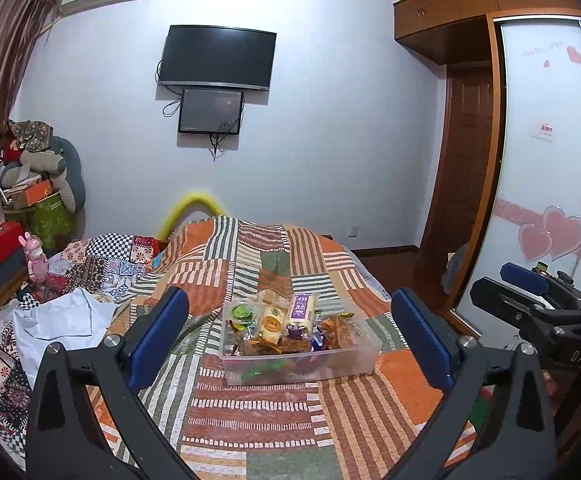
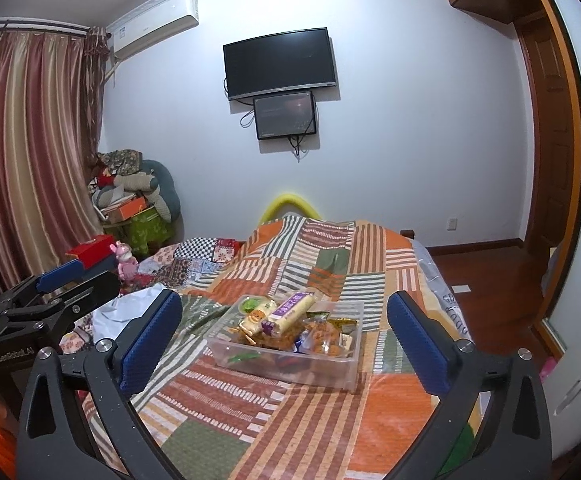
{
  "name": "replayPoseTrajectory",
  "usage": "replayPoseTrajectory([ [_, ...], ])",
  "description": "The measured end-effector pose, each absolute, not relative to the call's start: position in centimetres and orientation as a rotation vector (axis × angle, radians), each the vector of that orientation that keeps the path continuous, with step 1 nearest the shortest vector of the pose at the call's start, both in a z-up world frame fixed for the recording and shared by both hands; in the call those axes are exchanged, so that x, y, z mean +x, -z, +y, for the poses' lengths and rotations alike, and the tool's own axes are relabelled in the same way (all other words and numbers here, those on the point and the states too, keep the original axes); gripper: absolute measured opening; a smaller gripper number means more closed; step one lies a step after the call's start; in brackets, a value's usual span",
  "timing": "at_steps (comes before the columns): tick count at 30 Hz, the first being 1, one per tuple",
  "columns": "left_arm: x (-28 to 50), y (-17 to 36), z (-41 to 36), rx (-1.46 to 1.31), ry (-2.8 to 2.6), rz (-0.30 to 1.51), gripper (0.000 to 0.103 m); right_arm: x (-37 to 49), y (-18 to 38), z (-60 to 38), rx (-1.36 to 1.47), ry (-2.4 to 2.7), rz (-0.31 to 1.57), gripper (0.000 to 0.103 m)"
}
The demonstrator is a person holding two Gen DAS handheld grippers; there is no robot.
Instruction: Organize snacks
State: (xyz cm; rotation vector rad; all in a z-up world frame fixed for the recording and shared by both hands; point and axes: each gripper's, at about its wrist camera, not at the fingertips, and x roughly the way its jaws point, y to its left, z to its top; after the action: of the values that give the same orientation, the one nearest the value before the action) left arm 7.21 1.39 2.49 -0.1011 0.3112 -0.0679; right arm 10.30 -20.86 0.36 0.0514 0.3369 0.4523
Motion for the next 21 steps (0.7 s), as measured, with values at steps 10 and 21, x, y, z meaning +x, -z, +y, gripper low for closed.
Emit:
replayPoseTrajectory([
  [10, 7.16, -2.48, 1.21, -0.103, 0.07, 0.308, 0.103, 10.13, -0.44, -20.98, 0.051, -0.447, 0.334, 0.103],
  [21, 6.93, -2.52, 0.98, -0.095, 0.071, 0.301, 0.103, 9.98, -0.57, -21.46, 0.056, -0.434, 0.329, 0.103],
])
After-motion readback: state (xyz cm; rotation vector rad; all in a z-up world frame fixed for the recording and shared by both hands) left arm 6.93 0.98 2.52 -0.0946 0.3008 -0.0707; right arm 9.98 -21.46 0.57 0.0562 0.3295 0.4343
